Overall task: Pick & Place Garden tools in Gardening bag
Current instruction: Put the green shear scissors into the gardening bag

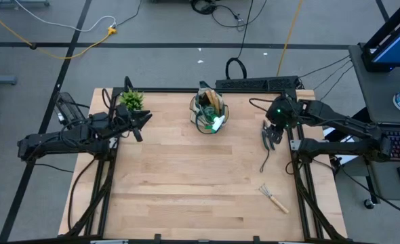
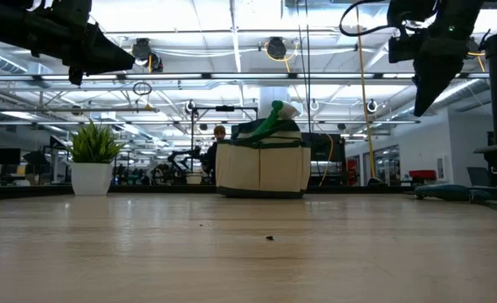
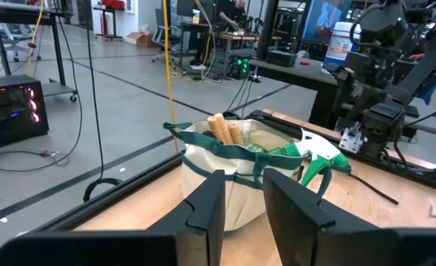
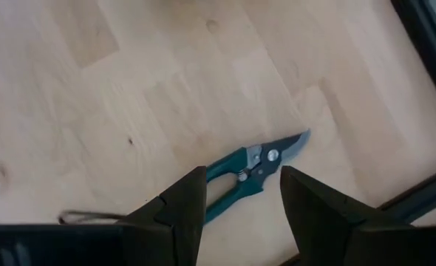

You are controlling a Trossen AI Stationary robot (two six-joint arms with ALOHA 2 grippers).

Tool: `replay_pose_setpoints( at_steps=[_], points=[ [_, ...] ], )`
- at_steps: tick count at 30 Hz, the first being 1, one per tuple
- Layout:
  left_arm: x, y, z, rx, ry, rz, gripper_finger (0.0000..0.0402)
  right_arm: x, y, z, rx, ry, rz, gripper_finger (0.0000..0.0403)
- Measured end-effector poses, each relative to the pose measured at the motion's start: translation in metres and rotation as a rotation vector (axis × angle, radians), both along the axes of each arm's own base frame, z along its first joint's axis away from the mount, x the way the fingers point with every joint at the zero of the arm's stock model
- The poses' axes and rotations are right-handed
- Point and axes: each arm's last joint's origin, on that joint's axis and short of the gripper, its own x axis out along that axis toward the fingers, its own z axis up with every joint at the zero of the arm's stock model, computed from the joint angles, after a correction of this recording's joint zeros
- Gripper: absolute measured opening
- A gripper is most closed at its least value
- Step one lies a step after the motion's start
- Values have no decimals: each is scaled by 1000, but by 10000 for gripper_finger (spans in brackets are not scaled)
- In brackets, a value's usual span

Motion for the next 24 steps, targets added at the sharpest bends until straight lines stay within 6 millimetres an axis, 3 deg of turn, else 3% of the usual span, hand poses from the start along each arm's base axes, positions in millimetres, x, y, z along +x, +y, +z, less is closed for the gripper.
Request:
replay_pose_setpoints(
  at_steps=[10,24],
  points=[
    [0,0,0,1,1,0,100,7,-3,-3,-93,71,252,165],
    [0,0,0,1,0,0,99,27,-14,-24,-149,294,695,165]
  ],
)
